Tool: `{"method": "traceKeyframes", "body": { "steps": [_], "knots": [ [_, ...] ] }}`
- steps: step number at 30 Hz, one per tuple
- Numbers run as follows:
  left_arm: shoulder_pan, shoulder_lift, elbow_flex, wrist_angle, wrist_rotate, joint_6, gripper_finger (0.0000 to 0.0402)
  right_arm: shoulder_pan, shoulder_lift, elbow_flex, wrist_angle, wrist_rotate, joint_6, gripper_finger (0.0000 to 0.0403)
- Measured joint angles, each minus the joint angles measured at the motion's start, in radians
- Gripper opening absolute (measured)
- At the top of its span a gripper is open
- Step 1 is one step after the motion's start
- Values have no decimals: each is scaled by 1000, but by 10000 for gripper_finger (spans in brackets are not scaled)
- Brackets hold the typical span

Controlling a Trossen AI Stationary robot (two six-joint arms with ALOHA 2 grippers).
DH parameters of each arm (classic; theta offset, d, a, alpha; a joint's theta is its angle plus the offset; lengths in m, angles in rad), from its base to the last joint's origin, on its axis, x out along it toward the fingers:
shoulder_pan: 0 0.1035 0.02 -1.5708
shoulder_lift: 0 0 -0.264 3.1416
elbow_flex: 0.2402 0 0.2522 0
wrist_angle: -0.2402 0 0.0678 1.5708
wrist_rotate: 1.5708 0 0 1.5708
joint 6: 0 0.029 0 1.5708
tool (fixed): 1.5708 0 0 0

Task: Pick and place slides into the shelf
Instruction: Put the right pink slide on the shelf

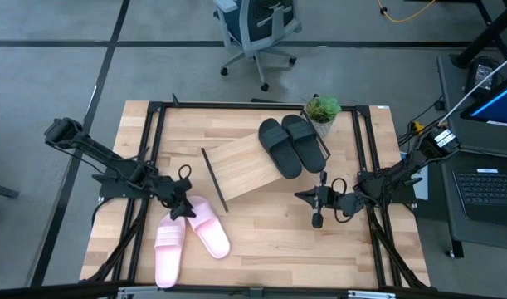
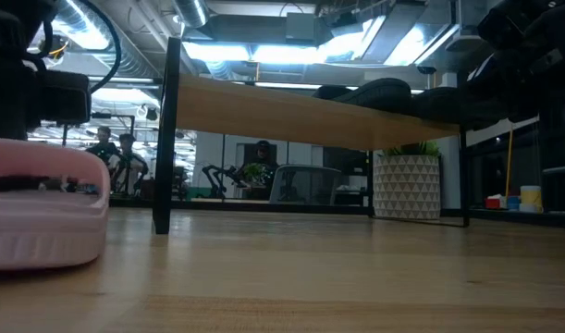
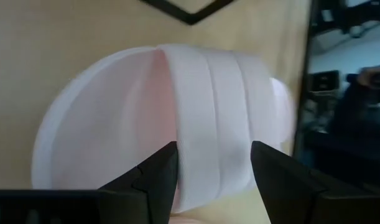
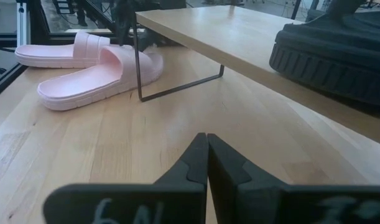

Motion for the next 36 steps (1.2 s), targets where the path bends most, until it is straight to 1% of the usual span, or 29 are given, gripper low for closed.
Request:
{"method": "traceKeyframes", "body": {
  "steps": [4, 16, 19, 22, 30, 36],
  "knots": [
    [0, 0, 0, 51, 24, 1, 192, 0, 0, 0, 0, 0, -3, 7],
    [0, 0, 0, 52, 26, 7, 191, 0, 0, 0, 0, -1, -4, 7],
    [0, 0, 0, 52, 28, 8, 183, 0, 0, 0, 0, -1, -4, 7],
    [0, 0, 0, 53, 41, 8, 161, 0, 0, 0, -1, -1, -4, 7],
    [0, 0, 0, 53, 43, 8, 79, 0, 0, 0, -1, -1, -4, 7],
    [0, 0, 0, 55, 43, 12, 30, 0, 0, 0, -1, -1, -4, 7]
  ]
}}
